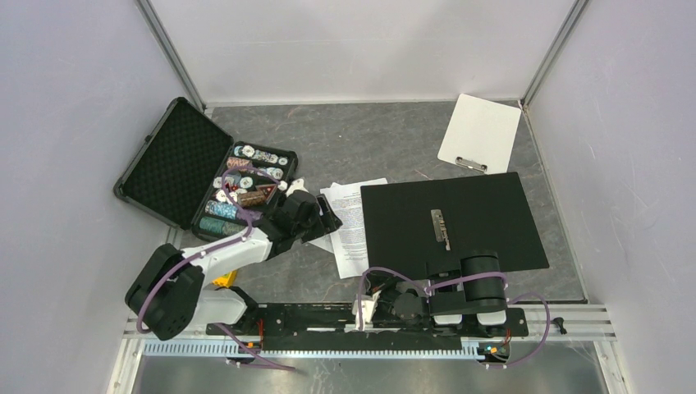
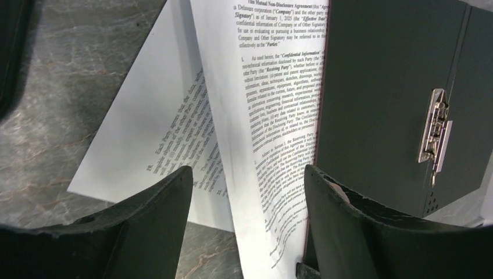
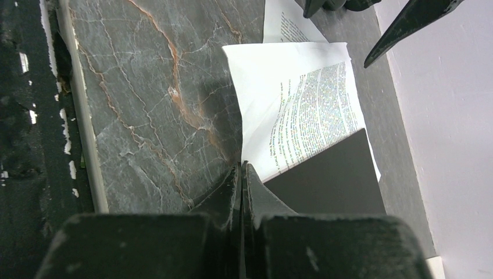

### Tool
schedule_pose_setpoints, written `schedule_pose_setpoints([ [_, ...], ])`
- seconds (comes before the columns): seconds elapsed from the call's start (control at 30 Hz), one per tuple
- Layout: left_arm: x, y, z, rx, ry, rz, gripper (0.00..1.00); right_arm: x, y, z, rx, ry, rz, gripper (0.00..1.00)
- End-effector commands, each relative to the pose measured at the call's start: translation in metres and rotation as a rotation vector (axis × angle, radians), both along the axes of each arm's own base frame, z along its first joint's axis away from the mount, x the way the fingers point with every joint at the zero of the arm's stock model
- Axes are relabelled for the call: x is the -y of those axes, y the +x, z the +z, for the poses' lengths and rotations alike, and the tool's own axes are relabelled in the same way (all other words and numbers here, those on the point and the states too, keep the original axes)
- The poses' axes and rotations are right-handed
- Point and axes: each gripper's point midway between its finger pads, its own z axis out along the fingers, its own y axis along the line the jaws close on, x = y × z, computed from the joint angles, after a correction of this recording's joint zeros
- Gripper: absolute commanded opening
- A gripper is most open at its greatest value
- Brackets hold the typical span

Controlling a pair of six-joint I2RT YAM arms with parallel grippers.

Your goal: Put the files into the folder

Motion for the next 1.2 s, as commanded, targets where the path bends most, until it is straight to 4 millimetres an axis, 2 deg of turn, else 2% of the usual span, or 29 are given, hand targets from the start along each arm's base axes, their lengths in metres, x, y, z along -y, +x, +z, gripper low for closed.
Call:
schedule_pose_setpoints([
  [0.0, 0.011, 0.017, 0.007, 0.056, -0.067, 0.028, 0.76, -0.018, 0.004, 0.103, -0.016, 0.52, -0.024, 0.0],
  [0.17, 0.011, 0.016, -0.003, 0.041, -0.073, 0.033, 0.75, -0.015, 0.004, 0.108, -0.039, 0.551, -0.031, 0.0],
  [0.37, 0.015, 0.016, -0.006, 0.038, -0.097, 0.034, 0.77, -0.015, 0.006, 0.11, -0.047, 0.57, -0.053, 0.0],
  [0.5, 0.019, 0.016, -0.008, 0.03, -0.12, 0.029, 0.73, -0.013, 0.007, 0.108, -0.045, 0.564, -0.063, 0.0],
  [0.6, 0.024, 0.016, -0.005, 0.036, -0.15, 0.021, 0.66, -0.01, 0.008, 0.107, -0.049, 0.561, -0.07, 0.0],
  [0.7, 0.025, 0.017, -0.002, 0.043, -0.157, 0.02, 0.49, -0.009, 0.008, 0.105, -0.054, 0.558, -0.068, 0.01],
  [0.77, 0.025, 0.017, 0.001, 0.047, -0.16, 0.022, 0.32, -0.008, 0.007, 0.105, -0.068, 0.567, -0.067, 0.07],
  [0.93, 0.017, 0.017, 0.006, 0.05, -0.095, 0.018, 0.08, 0.003, 0.003, 0.113, -0.121, 0.62, -0.06, 0.3],
  [0.97, 0.015, 0.018, 0.008, 0.056, -0.077, 0.014, 0.03, 0.01, 0.005, 0.114, -0.145, 0.646, -0.083, 0.38],
  [1.07, 0.009, 0.021, 0.017, 0.08, -0.029, 0.006, 0.02, 0.026, 0.002, 0.123, -0.203, 0.705, -0.078, 0.56],
  [1.17, 0.002, 0.022, 0.025, 0.089, 0.018, 0.006, 0.02, 0.033, 0.003, 0.117, -0.249, 0.688, -0.115, 0.63],
])
